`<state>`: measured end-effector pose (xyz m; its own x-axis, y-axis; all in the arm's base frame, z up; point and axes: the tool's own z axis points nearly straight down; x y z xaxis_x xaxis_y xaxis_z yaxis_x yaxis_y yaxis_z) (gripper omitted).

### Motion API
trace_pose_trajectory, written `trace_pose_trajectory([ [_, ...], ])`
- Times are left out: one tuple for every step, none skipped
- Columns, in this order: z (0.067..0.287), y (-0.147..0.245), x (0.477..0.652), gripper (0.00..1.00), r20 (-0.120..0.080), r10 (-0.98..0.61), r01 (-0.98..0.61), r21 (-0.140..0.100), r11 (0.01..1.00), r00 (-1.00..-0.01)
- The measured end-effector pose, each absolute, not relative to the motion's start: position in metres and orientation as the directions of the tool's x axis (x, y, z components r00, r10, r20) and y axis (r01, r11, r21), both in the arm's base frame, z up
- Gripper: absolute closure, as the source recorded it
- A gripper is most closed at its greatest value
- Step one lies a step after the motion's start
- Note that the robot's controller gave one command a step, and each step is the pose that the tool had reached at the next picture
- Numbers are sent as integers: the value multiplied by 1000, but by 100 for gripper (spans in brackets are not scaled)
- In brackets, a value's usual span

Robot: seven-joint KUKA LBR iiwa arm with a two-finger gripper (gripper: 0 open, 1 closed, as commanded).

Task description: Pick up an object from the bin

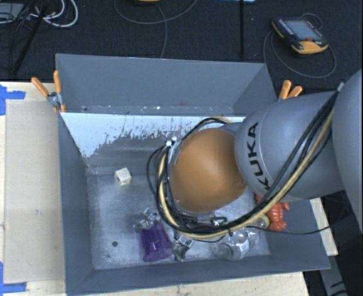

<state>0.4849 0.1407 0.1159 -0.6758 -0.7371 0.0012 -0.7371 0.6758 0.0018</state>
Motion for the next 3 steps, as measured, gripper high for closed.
trace_pose_trajectory([
  [121, 127, 475, 100, 0, -801, -801, 2, 598, -598],
  [121, 127, 475, 100, 1, -801, -801, 3, 599, -599],
  [131, 129, 493, 100, 6, -761, -761, 6, 648, -648],
])
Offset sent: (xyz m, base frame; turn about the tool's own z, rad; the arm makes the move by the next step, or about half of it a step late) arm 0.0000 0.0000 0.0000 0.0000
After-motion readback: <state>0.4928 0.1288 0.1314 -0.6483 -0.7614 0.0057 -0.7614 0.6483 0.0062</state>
